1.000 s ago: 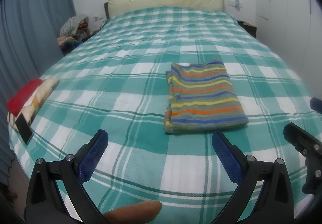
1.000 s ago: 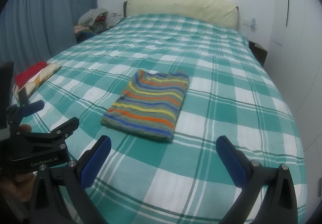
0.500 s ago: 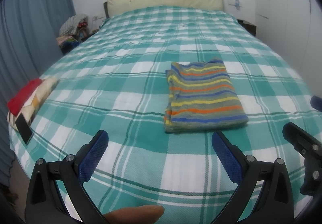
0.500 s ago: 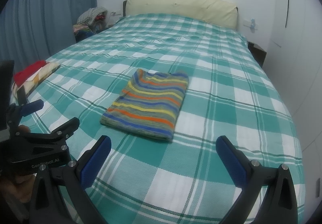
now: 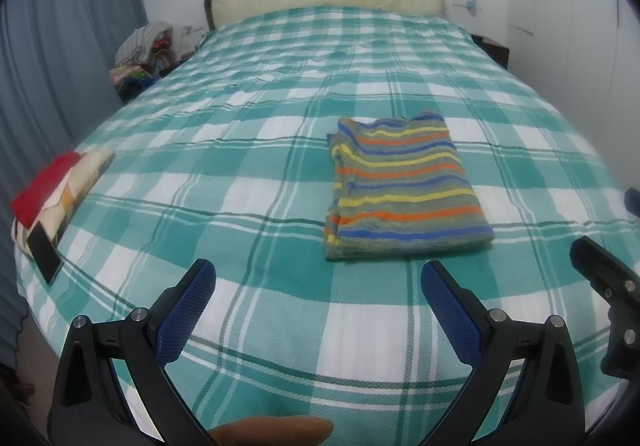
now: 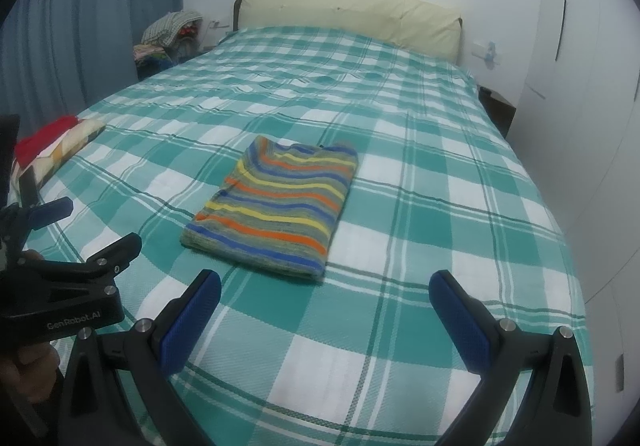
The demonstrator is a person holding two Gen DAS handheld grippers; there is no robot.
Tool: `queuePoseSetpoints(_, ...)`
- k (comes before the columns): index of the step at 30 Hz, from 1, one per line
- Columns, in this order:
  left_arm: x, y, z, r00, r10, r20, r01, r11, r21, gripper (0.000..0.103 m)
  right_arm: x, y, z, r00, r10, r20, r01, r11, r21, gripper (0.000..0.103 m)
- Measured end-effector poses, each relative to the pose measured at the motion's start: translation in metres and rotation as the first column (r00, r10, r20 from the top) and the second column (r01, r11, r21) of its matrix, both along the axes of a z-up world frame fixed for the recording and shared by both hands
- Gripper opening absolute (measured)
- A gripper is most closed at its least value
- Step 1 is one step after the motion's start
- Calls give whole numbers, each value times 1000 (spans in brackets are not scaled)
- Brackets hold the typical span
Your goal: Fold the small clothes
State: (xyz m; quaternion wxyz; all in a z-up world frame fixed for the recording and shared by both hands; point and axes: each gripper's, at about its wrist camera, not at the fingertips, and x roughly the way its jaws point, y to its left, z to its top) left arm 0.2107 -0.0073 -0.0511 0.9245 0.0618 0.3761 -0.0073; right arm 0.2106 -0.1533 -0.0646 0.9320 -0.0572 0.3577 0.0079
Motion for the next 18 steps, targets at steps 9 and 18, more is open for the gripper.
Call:
queuePoseSetpoints(9,3,8,-3,1000,-15,-26,13,997,-70,103,1,-1,-1,1000,-6,-11,6,1000,0,103)
queuePoseSetpoints(18,2,4,-5,1000,-20,-9,20,999,-37,103,2,-1,-1,1000,-7,-11,7,1000,1,103)
